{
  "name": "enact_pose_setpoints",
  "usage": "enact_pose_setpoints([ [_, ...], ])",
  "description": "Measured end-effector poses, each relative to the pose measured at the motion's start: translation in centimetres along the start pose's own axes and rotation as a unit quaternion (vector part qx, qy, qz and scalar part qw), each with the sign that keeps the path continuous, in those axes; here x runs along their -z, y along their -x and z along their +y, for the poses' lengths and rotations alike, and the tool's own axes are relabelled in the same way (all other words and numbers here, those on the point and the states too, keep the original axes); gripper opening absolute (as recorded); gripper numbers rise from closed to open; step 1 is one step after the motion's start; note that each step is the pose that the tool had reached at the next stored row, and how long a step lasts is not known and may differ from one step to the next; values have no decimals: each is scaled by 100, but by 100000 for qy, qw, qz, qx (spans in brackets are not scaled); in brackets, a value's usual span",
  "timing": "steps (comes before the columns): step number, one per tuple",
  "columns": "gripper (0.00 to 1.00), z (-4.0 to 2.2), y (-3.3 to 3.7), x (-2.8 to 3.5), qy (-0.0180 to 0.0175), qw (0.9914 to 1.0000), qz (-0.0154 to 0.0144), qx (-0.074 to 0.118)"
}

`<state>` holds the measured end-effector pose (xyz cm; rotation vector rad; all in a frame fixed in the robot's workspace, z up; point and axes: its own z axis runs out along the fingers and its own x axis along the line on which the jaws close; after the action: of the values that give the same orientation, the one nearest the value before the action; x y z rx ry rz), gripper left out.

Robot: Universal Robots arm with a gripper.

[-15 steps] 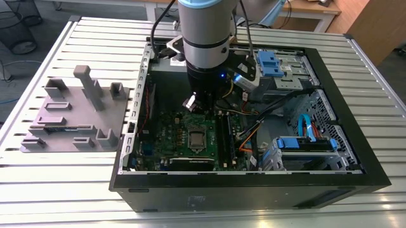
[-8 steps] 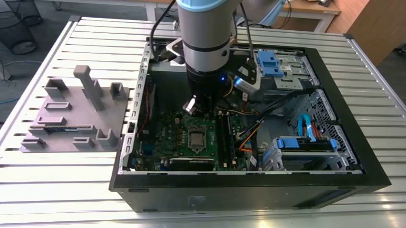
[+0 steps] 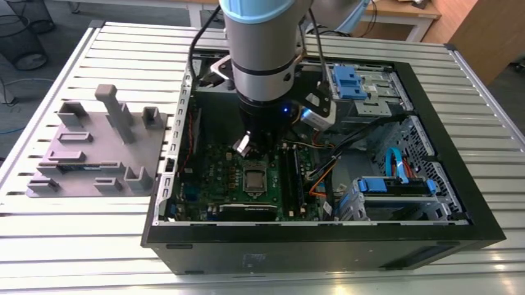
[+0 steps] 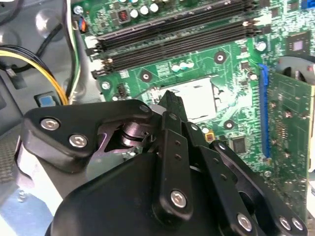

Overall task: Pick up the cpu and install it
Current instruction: 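Close the cpu cover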

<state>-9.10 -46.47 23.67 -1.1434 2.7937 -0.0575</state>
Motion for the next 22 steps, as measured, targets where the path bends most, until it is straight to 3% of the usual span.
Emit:
enact_pose_setpoints([
  [3,11,12,-37,4,-51,100000,-74,112],
  [6,11,14,-38,4,-52,100000,-85,126],
  [10,11,11,-35,50,-54,100000,-79,124],
  [19,11,10,-34,54,-53,100000,-84,127],
  [22,11,8,-31,88,-43,100000,-80,116],
])
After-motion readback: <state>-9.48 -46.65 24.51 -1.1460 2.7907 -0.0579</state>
